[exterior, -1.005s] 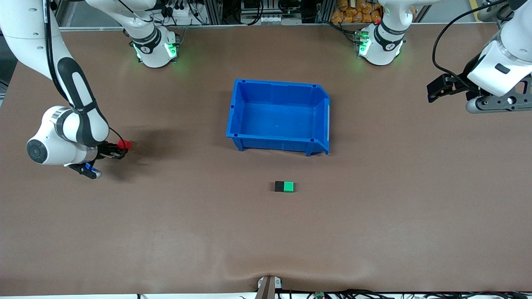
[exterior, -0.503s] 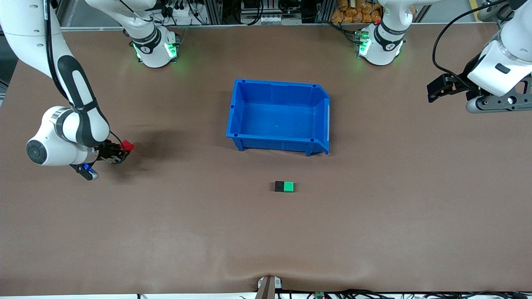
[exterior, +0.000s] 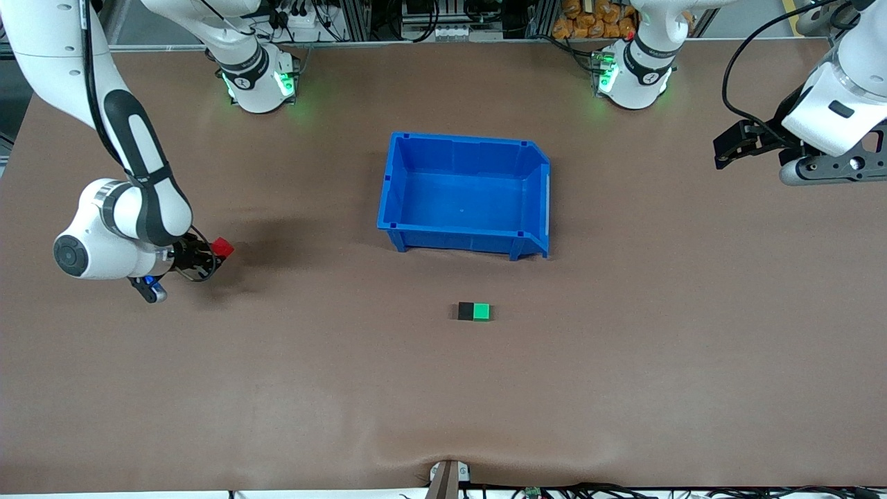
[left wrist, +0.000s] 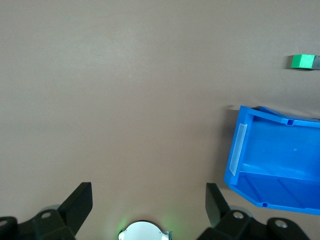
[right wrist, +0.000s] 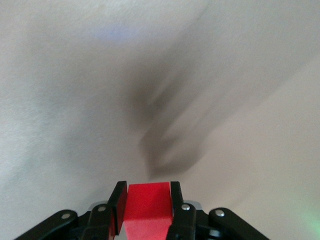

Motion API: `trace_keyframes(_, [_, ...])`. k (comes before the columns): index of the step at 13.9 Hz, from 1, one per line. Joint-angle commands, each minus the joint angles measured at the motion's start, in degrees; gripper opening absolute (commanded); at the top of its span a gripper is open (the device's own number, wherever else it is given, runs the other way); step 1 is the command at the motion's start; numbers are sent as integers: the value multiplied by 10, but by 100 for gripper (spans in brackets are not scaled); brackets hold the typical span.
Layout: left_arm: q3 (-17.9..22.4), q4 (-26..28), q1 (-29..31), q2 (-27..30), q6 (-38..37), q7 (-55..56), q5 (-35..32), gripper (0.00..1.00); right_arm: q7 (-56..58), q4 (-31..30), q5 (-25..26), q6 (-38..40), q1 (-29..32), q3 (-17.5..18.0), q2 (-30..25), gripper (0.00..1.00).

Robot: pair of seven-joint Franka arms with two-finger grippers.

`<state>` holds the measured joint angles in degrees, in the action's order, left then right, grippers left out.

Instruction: Attach green and red cubes to black cube

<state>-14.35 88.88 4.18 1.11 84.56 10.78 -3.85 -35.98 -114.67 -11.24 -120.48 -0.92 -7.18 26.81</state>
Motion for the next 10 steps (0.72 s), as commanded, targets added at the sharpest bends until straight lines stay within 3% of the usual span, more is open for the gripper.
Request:
trace_keyframes(1, [-2, -3, 3, 8, -8, -7, 1, 100, -35, -2, -11, 8, -14, 0, -14, 0])
trace_keyframes(4, [-2, -4, 3, 9, -8, -6, 1, 100, -86, 2, -16, 6, -15, 8, -14, 0])
trace_keyframes(8, [-2, -4, 3, 9, -8, -7, 1, 100, -95, 6, -68, 6, -15, 8, -14, 0])
trace_keyframes(10, [-1, -5, 4, 9, -8, -7, 1, 100, -118, 10, -70, 6, -19, 8, -13, 0])
